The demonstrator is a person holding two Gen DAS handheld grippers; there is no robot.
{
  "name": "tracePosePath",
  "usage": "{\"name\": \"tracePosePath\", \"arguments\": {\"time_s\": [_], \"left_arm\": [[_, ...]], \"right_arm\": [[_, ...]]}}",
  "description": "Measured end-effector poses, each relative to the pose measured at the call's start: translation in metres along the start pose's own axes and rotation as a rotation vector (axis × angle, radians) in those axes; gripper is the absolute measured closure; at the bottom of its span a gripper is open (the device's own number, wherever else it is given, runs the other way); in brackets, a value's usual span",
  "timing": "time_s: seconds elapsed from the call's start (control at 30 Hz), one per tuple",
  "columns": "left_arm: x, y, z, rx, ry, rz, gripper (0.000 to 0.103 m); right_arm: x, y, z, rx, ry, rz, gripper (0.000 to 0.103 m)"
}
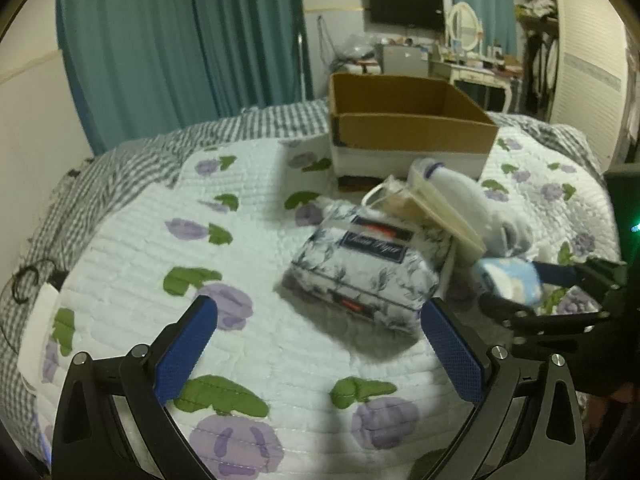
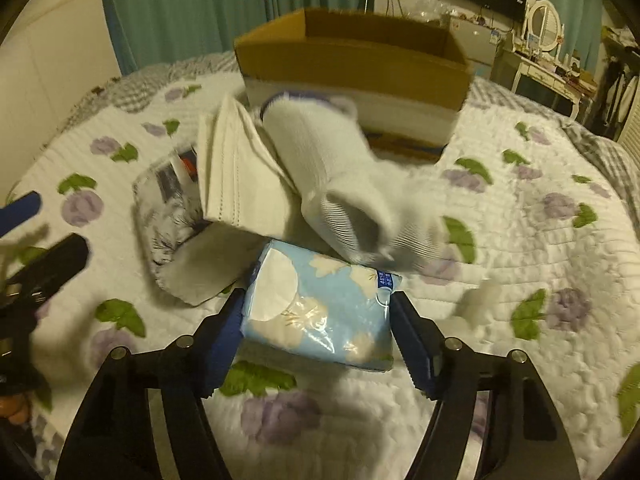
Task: Organize soft objects
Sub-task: 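Grasp the blue wipe pack with the right tool while the left tool grasps the white mask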
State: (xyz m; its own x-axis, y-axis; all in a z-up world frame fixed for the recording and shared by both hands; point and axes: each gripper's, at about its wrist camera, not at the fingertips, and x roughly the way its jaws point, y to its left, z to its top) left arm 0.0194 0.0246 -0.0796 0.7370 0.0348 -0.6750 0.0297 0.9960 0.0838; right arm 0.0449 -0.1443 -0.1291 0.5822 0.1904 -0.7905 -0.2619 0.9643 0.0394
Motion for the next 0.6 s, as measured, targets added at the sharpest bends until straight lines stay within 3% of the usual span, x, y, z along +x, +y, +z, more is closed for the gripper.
{"name": "tracePosePath", "arguments": {"time_s": [0.2,0.3,0.4,0.6], "left_arm": [[-0.004,-0.016,0.016,-0.008,0.001,-0.068,0.001],[0.002,-0.032,0.024,0.011,0.01,-0.117,0.014],[0.011,-0.05,0.031,0.041,0.026,-0.152,0.017],[0.045,-0.068,0.042,0.052,0.078,-0.208,0.057]], "right_arm": [[-0.054,-0.023,0.011,0.056,-0.11,-0.004,0.033],[-0.067,-0.035,0.022,0.067,-0.156,-0.027,0.033],[-0.069,-0.04,0.023,0.077,-0.164,-0.032,0.033],[-0.058,-0.05,0.02,0.092,-0.146,-0.019,0.033]]}}
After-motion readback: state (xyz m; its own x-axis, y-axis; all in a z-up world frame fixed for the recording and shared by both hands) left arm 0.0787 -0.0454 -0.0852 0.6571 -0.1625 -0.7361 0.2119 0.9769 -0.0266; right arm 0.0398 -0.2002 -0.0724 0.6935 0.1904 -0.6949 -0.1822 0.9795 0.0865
